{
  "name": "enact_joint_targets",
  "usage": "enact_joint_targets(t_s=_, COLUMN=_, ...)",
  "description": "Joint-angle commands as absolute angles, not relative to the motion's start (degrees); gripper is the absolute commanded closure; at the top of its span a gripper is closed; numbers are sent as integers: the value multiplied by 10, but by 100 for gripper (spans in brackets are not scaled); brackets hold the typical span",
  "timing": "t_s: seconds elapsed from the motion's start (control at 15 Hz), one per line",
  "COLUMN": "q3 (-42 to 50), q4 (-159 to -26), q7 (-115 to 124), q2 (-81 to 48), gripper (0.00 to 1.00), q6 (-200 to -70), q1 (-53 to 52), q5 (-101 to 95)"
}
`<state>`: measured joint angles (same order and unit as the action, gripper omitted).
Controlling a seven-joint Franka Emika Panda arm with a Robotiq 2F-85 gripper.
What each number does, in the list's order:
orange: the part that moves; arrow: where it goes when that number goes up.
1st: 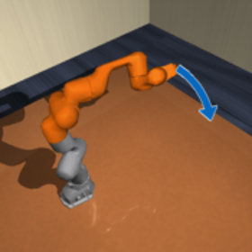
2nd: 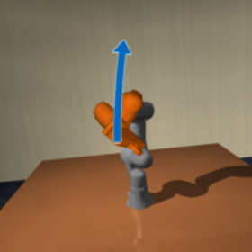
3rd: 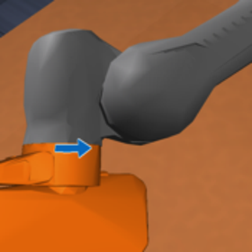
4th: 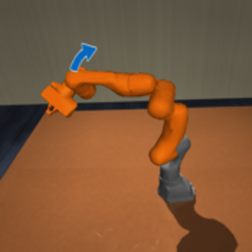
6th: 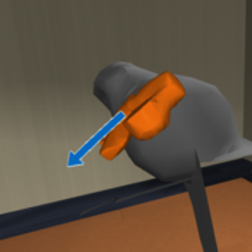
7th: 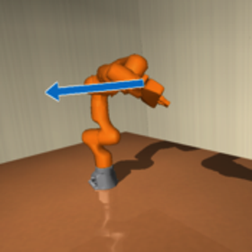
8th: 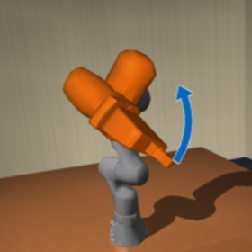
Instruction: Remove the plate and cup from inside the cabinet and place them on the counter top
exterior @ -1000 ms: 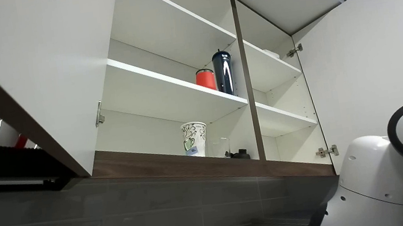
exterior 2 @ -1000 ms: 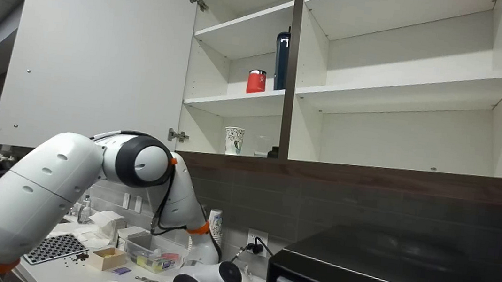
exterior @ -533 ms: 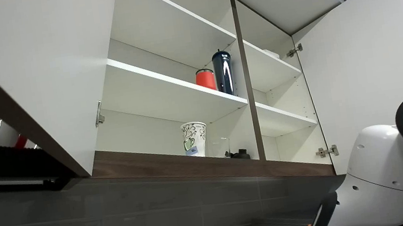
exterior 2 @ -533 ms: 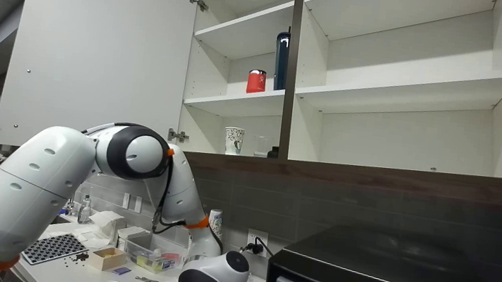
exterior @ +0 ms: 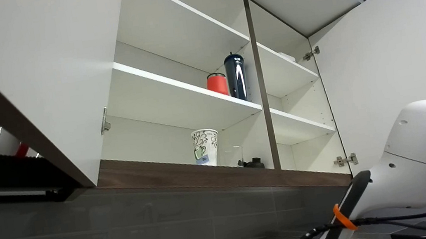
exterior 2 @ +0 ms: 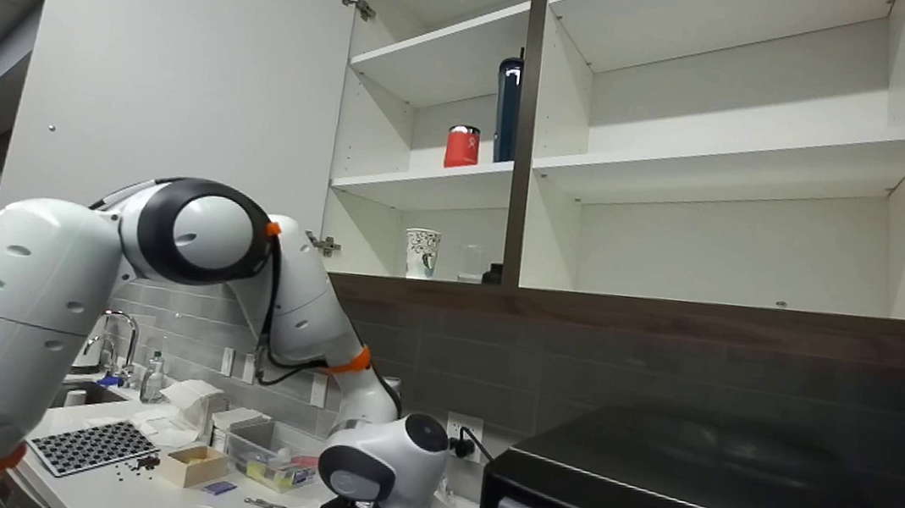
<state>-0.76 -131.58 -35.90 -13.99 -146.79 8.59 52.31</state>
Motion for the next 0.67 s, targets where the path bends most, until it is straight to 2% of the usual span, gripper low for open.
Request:
enact_joint_targets(t_s=0.0, q3=-13, q4=-1374, q7=-330, q2=-57, gripper=0, q6=-1452, q1=68, q5=528)
enact_joint_targets(t_s=0.33, q3=-27, q4=-1406, q7=-276, q2=-4, gripper=0, q6=-1483, q1=20, q5=509)
enact_joint_targets(t_s=0.6, q3=-23, q4=-1391, q7=-273, q2=-11, gripper=0, q6=-1473, q1=8, q5=506)
